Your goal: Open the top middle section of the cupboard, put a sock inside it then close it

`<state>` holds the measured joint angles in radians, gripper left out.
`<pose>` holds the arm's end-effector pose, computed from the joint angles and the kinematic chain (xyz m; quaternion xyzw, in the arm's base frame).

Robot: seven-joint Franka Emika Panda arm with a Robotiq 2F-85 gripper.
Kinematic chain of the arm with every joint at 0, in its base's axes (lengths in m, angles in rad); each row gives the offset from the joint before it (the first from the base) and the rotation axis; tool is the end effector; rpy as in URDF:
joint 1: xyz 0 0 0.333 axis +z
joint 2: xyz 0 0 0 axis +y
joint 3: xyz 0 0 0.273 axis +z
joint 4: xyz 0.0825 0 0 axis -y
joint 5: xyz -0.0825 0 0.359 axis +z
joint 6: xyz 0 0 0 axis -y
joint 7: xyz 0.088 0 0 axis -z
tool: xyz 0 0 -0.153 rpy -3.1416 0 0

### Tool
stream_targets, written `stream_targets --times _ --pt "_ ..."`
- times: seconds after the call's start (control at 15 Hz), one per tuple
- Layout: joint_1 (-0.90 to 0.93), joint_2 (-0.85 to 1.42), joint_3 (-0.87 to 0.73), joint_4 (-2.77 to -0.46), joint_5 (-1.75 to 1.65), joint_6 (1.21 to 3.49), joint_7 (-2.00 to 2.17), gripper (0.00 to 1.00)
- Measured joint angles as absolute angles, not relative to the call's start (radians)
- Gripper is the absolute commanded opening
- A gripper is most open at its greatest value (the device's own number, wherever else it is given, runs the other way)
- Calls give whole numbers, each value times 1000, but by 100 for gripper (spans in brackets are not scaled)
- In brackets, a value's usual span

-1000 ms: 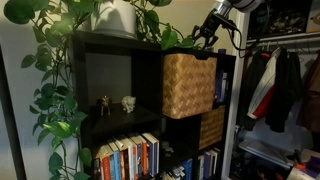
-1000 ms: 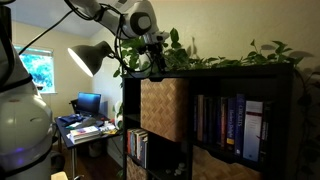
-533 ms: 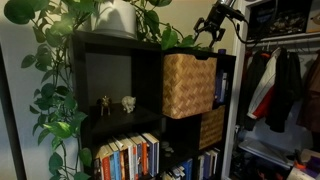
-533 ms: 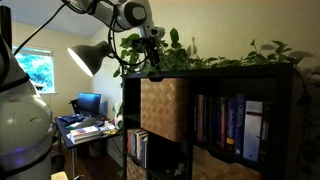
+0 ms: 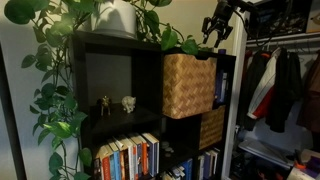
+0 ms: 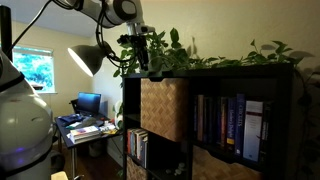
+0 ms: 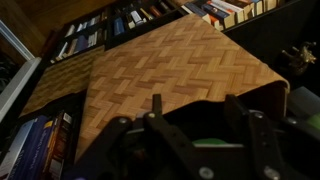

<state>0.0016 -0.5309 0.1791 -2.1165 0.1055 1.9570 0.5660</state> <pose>0.4219 0.1001 0.5723 -0.9624 0.2024 -0.1670 0.0708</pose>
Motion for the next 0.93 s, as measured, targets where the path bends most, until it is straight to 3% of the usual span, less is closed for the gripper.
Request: stream_targets --times 0.27,0.53,0.93 --pt "1 -560 202 -2189 86 1987 564 9" --pt "-2 -579 218 -2273 41 2082 564 0" --pt "-26 -582 234 -2402 -40 2280 579 6"
